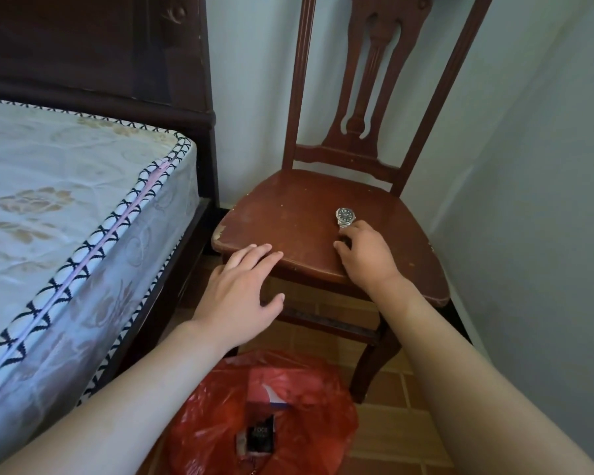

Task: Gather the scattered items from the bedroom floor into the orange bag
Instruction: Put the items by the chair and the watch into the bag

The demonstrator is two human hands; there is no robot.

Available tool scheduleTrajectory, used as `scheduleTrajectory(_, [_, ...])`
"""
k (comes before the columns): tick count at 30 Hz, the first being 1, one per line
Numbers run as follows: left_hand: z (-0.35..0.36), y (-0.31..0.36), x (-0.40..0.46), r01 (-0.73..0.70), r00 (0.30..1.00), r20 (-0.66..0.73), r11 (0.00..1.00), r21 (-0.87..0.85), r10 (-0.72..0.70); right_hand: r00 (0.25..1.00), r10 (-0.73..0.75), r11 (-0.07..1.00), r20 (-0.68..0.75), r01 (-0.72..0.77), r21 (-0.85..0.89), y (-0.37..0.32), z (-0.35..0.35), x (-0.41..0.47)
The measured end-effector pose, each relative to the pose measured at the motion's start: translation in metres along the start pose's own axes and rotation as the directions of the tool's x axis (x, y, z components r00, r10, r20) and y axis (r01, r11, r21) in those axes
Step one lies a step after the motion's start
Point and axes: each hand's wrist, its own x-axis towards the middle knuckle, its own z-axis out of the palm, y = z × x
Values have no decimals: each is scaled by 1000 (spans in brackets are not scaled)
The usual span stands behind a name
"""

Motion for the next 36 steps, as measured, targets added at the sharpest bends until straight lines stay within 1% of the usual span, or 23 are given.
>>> scheduleTrajectory(4, [-1, -1, 0, -3, 1000, -5, 1000, -15, 3, 998, -32, 999, -51, 34, 40, -5, -4, -22])
scheduleTrajectory(8, [2, 0, 0, 13, 1000, -16, 1000, -16, -13, 993, 43, 992, -107, -31, 119, -11, -6, -24])
scheduleTrajectory(14, [7, 9, -2, 61, 997, -40, 998, -22, -62, 1000, 21, 999, 9, -22, 26, -29, 3, -10])
scheduleTrajectory(17, [7, 8, -2, 49, 998, -26, 998, -26, -50, 999, 8, 1000, 32, -7, -25, -32, 3, -9])
scheduleTrajectory(23, [8, 3, -4, 31, 1000, 5, 999, -39, -31, 997, -78, 997, 29, 77, 31, -30, -10, -29])
scheduleTrajectory(26, [15, 3, -15, 28, 1000, -1, 997, -65, -28, 992, -128, 992, 17, 127, 22, -31, -12, -44])
scheduleTrajectory(28, [24, 3, -32, 47, 999, -18, 992, -119, -49, 985, -171, 985, -39, 171, -7, -31, -8, -56])
scheduleTrajectory(31, [45, -9, -68, 68, 998, -2, 987, -148, -69, 946, -247, 969, -209, 246, -31, -25, 4, -74])
scheduleTrajectory(33, [61, -21, -96, 86, 996, 32, 986, -142, -83, 907, -285, 955, -309, 297, -7, -18, 14, -84])
scheduleTrajectory(36, [76, -36, -124, 99, 994, 64, 983, -156, -90, 867, -303, 935, -396, 351, 55, -10, 25, -99])
